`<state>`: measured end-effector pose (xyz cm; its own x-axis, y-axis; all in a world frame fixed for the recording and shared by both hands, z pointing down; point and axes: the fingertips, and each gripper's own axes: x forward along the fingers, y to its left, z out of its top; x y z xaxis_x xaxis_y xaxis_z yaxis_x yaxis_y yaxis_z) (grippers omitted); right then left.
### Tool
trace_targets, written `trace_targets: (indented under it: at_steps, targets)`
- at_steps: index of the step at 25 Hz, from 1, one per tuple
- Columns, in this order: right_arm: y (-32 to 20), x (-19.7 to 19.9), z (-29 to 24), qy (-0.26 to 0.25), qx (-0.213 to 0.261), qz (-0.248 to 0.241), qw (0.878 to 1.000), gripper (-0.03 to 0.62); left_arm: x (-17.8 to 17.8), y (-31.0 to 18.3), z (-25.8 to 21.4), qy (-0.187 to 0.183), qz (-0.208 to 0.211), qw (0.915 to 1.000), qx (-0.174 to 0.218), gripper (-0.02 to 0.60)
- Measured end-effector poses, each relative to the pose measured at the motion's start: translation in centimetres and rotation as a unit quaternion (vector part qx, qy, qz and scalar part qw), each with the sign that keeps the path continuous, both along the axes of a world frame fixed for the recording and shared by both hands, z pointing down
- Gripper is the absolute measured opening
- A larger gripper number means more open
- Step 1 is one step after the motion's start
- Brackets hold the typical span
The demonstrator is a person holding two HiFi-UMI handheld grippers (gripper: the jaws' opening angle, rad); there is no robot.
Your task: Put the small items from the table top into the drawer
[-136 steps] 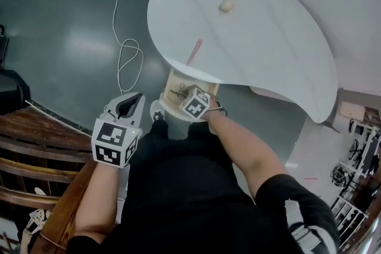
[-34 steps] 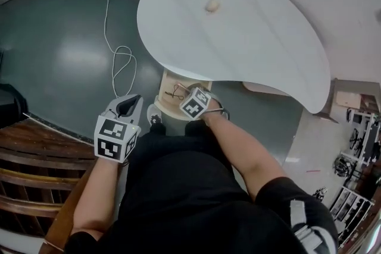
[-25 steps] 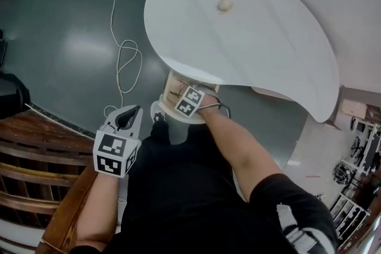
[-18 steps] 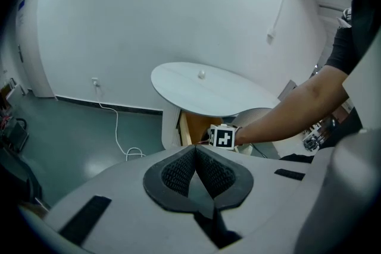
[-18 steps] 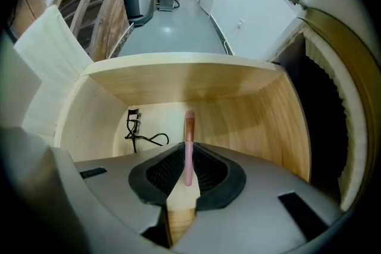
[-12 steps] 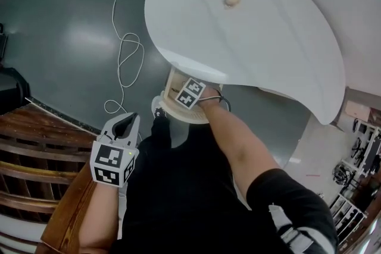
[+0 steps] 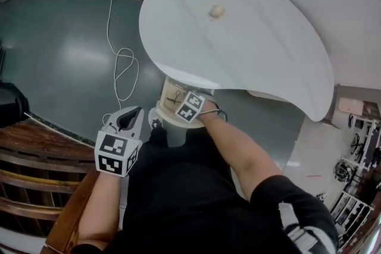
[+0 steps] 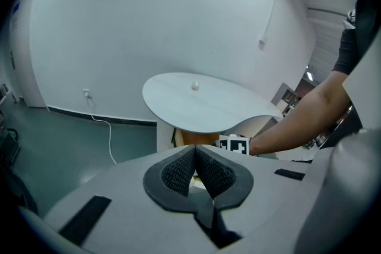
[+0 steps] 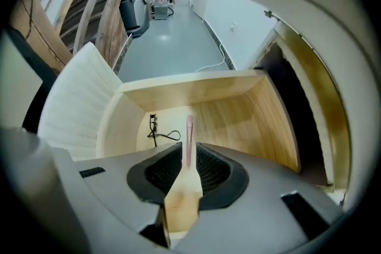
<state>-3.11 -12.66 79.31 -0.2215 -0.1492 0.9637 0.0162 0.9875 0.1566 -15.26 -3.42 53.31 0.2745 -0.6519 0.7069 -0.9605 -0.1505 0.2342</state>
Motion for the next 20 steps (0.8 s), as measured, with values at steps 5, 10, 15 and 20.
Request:
trace_targets:
  at_steps: [5,10,15,20]
  targets:
    - [1.9,-0.4,-5.5,-0.062,-0.018,0.032,0.997,0.06,-1.0,-2.5,-0.9,0.0,0.006,0.9998,0.02,0.015]
    - [1.7,-0.1,-11.9,-0.131,-0.033,0.097,0.986,0.057,-0.7,-5.0,-2.1,-0.009,0.026,0.9988,0.041,0.016]
    - [0.1,0.6,-18.6,-0.199,-0.03,0.151,0.968,0.055,1.8,-6.5,-3.0,-0.006,0.062,0.9969,0.049,0.016]
    - [-1.6,1.6,-24.1,-0.273,-0.032,0.198,0.941,0.054,4.6,-7.4,-3.8,-0.01,0.102,0.9931,0.056,0.015]
